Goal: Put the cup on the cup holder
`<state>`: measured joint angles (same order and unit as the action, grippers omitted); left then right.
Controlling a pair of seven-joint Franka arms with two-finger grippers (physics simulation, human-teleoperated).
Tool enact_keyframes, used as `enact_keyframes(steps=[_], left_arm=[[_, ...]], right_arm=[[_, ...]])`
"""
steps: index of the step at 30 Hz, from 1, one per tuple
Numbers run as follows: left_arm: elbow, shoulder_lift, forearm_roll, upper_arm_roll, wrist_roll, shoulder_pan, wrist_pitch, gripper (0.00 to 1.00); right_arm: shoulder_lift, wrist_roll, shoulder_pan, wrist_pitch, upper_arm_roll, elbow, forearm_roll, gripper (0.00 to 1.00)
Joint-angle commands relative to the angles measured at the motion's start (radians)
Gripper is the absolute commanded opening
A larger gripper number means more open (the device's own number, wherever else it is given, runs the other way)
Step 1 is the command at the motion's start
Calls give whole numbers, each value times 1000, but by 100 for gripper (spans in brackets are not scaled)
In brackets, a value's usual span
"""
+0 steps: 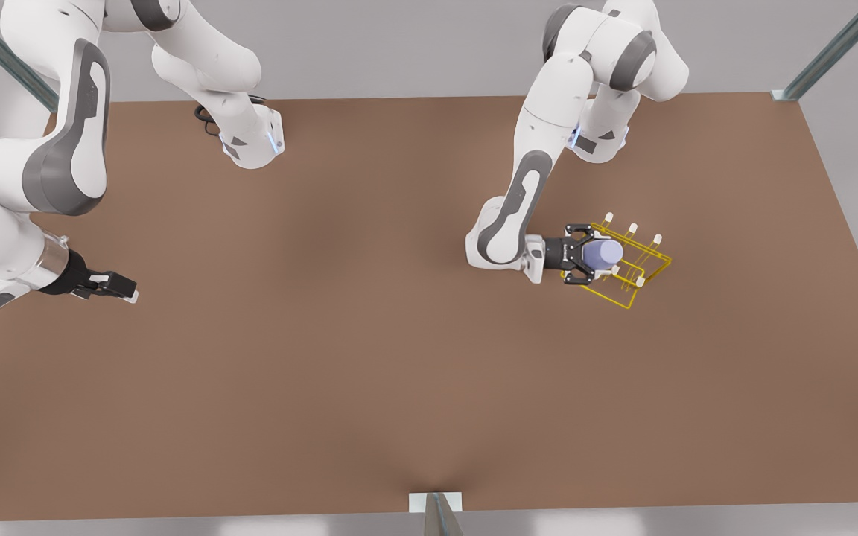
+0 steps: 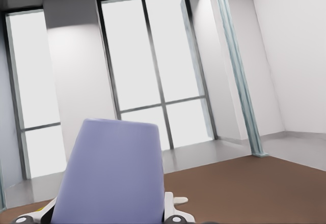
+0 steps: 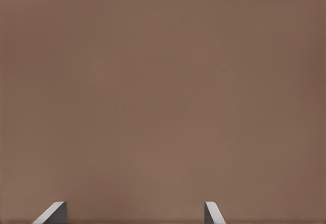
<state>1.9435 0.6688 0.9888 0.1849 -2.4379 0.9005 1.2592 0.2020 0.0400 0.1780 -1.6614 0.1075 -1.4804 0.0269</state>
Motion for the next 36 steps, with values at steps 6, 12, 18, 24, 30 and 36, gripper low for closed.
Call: enact_keyframes(steps=[6,12,18,24,30,36], left_arm=[[11,0,4,-1,-84,-2,9,100],[11,0,2,-1,-84,0,5,100],[26,0,-9,-1,-90,11,3,100],[41,2,-9,-1,-98,9,12,100],[38,-5,-15,-2,-98,15,9,100],[15,-5,-36,-16,-87,32,0,100]], right_arm=[[2,-2,0,-3,0,2,5,100],[4,-2,2,-3,-2,2,4,100],[5,4,0,-4,-2,19,4,100],[5,1,0,-4,-2,19,1,100],[5,1,0,-3,-2,19,-2,100],[5,1,0,-3,-2,19,-2,100]])
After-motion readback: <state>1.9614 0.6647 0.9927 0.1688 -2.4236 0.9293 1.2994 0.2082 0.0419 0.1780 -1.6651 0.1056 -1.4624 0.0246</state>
